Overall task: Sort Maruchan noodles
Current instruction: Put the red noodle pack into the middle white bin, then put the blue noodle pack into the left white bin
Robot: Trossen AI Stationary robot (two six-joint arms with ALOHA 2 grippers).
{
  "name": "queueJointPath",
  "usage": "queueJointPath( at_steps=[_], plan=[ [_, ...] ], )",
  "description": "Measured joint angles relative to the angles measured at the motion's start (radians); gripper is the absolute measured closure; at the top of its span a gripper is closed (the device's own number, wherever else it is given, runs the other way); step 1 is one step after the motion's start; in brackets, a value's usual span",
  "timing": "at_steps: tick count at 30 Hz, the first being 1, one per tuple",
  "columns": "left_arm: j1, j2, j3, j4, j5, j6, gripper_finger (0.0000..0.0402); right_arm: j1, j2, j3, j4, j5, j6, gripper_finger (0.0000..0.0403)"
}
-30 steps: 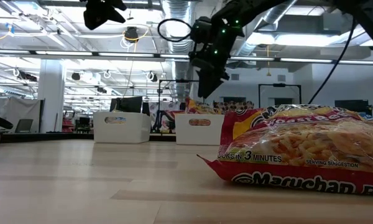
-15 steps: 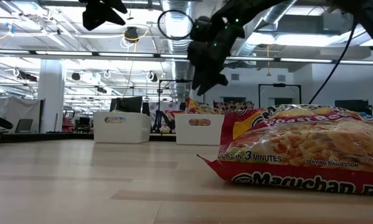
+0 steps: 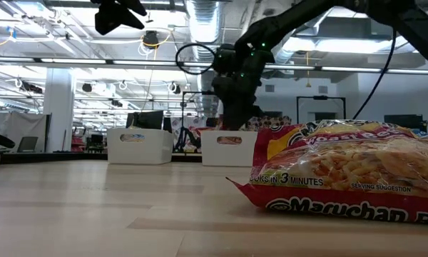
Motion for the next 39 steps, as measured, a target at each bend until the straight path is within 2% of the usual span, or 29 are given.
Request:
queueJointPath(
  at_steps=[8,15,27,39],
  plan=[
    [0.000,0.000,0.000,0.000,-0.020,0.000,0.0259,-0.002,0.043,0.001,0.044,0.024,-0.006,0.0227],
    [0.000,0.000,0.000,-0.001,-0.031,0.003,0.0259,-0.012,0.044,0.001,0.140,0.123,-0.022,0.0227],
    [0.000,0.000,0.000,-0.001,-0.045,0.003,0.0259,-0.013,0.036,0.000,0.165,0.120,-0.079,0.0227],
    [0.000,0.000,0.000,-0.004,-0.045,0.030,0.0259,0.001,-0.082,0.001,0.122,0.095,-0.080,0.0227]
  ],
)
